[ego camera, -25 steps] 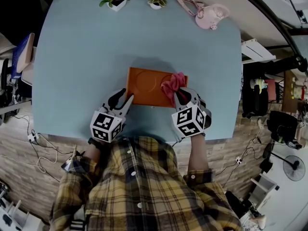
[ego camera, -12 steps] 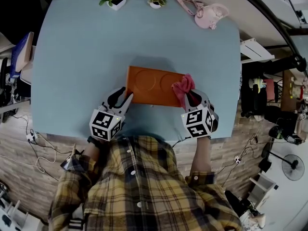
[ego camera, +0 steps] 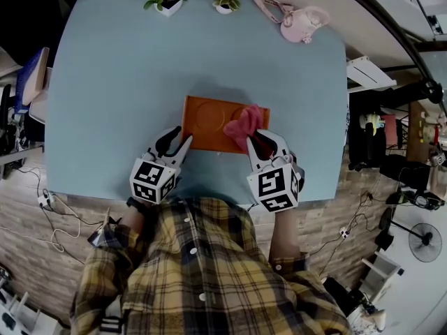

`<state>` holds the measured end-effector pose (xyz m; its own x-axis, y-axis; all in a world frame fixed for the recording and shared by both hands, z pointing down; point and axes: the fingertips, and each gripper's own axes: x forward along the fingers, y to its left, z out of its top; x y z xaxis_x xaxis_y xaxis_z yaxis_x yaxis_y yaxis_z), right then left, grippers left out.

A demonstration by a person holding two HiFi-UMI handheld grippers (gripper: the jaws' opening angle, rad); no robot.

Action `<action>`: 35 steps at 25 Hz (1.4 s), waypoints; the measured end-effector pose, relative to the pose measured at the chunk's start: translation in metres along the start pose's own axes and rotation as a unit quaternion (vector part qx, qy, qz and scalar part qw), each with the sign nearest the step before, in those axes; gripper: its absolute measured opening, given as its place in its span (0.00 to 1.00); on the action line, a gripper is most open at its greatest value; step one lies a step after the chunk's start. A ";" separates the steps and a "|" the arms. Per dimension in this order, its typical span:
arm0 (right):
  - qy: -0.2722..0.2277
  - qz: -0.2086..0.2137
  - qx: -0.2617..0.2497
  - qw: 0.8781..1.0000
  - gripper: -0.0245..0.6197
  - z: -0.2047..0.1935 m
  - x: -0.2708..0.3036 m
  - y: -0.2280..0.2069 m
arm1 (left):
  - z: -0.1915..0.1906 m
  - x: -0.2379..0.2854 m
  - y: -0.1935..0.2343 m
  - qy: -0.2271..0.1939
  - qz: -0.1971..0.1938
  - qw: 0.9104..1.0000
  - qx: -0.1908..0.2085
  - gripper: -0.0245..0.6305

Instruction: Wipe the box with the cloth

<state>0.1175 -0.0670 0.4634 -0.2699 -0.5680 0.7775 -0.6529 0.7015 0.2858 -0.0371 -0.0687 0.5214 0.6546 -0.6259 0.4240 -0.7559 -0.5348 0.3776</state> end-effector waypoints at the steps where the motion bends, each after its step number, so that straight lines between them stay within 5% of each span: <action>1: -0.013 0.010 0.000 1.000 0.12 0.009 0.001 0.007 | 0.000 0.000 0.000 -0.001 0.000 1.000 0.000 0.25; 7: -0.088 0.093 0.035 0.991 0.12 0.052 0.015 0.054 | 0.001 0.001 0.000 -0.010 0.004 1.000 -0.002 0.25; 13: -0.100 0.151 0.052 0.982 0.12 0.066 0.035 0.100 | 0.000 0.000 0.001 -0.018 0.007 1.000 -0.008 0.25; 20: -0.118 0.154 0.099 0.976 0.12 0.060 0.053 0.108 | 0.000 -0.002 0.002 -0.027 0.009 0.999 -0.023 0.25; 35: -0.066 0.094 0.020 0.993 0.11 0.039 0.057 0.101 | -0.001 -0.002 0.000 -0.029 0.013 0.999 0.012 0.25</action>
<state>0.0089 -0.0454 0.5145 -0.4790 -0.4813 0.7340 -0.6092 0.7844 0.1168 -0.0382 -0.0671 0.5213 0.6338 -0.6708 0.3851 -0.7730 -0.5314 0.3464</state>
